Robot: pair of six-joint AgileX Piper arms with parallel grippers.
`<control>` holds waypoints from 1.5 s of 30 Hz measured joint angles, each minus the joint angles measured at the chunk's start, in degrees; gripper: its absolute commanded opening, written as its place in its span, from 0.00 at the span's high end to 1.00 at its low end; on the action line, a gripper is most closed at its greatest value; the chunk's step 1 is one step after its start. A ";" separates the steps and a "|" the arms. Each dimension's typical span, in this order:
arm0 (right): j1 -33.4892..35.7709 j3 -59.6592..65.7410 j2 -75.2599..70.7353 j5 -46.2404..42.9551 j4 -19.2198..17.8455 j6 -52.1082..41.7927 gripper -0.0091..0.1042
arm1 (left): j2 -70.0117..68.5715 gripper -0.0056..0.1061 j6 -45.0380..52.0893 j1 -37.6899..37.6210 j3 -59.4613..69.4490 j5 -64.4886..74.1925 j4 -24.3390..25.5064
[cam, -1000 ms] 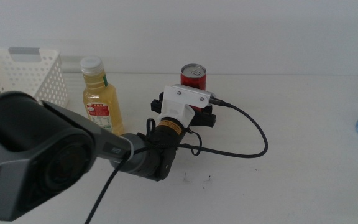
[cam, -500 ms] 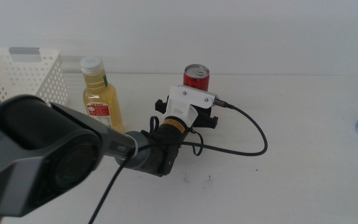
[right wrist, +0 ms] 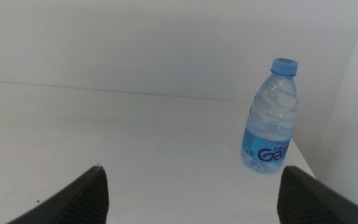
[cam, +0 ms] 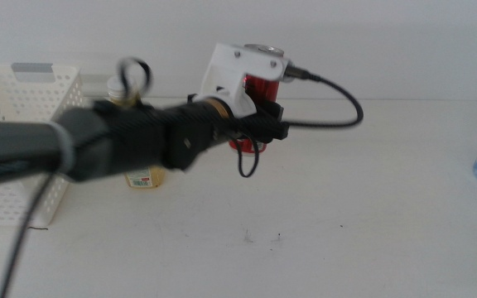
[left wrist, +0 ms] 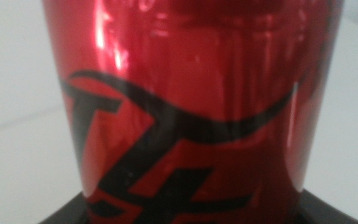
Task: Use arms to grab the bottles and put them into the dustbin to the left of the table.
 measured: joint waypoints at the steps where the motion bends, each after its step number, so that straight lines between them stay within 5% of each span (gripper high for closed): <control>1: 0.00 0.00 0.00 0.00 0.00 0.00 0.22 | -1.73 0.97 0.00 0.29 -0.55 4.57 0.18; 7: 0.00 0.00 0.00 0.00 0.00 0.00 0.22 | -7.55 0.97 2.39 7.70 -9.58 34.61 0.35; 16: 0.00 0.00 0.00 0.00 0.00 0.00 0.22 | -6.67 0.97 9.08 30.45 -32.97 69.25 0.94; 26: 0.00 0.00 0.00 0.00 0.00 0.00 0.22 | 4.22 0.97 12.01 46.70 -43.07 77.88 1.56; 34: 0.00 0.00 0.00 0.00 0.00 0.00 0.22 | 12.65 0.95 15.61 52.48 -43.17 78.21 2.21; 37: 0.00 0.00 0.00 0.00 0.00 0.00 0.22 | 15.79 0.85 16.12 52.48 -43.17 78.21 2.95; 40: 0.00 0.00 0.00 0.00 0.00 0.00 0.22 | 18.44 0.66 16.25 52.48 -43.17 78.11 2.95; 45: 0.00 0.00 0.00 0.00 0.00 0.00 0.22 | 20.68 0.14 16.25 52.48 -43.17 78.00 2.95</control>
